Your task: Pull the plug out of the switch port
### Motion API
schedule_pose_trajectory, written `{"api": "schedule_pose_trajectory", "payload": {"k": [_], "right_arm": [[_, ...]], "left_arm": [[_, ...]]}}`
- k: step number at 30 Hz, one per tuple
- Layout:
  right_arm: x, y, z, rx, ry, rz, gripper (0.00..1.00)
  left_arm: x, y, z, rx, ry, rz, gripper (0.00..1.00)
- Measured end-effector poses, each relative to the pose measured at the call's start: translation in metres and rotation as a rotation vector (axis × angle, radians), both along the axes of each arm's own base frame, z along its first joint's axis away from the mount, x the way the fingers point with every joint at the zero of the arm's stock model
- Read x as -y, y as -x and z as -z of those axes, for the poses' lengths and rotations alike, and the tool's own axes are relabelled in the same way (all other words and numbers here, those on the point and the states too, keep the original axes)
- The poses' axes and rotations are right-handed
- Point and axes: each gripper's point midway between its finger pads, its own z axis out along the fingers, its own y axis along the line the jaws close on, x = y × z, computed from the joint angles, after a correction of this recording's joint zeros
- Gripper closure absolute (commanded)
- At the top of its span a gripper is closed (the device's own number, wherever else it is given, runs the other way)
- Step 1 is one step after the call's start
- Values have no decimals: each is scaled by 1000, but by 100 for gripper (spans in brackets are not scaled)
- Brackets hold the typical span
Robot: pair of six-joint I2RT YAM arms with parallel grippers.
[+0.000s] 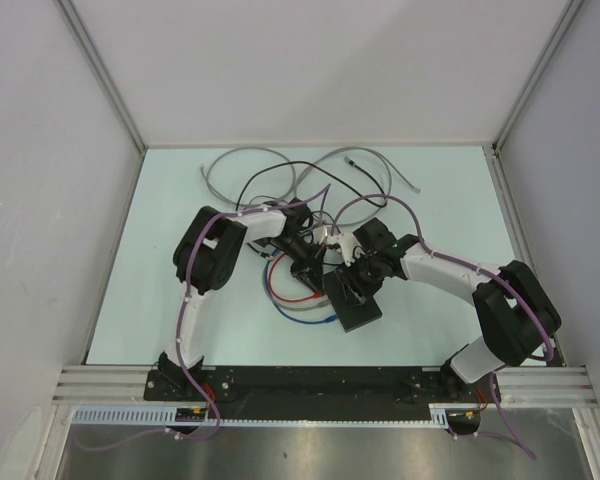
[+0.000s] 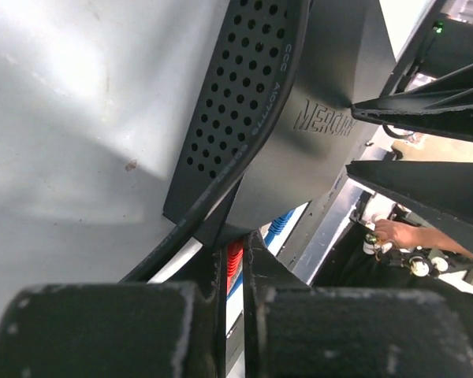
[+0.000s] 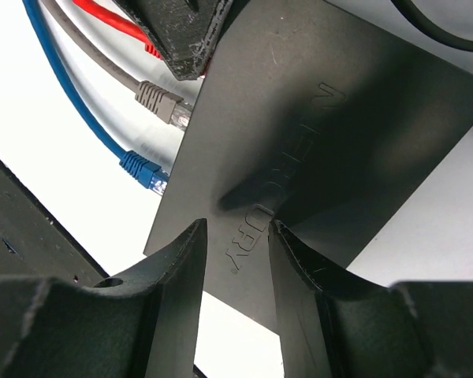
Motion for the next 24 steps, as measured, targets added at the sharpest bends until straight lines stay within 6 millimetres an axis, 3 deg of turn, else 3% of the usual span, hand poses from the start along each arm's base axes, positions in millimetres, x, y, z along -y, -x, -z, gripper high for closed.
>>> {"api": "schedule_pose_trajectory", "payload": {"k": [17, 24], "right_arm": [[-5, -2, 0, 12, -12, -8, 57], [-6, -4, 0, 21, -15, -10, 57]], "left_arm": [[0, -2, -1, 12, 30, 61, 100], [8, -26, -5, 127, -54, 156, 100]]}}
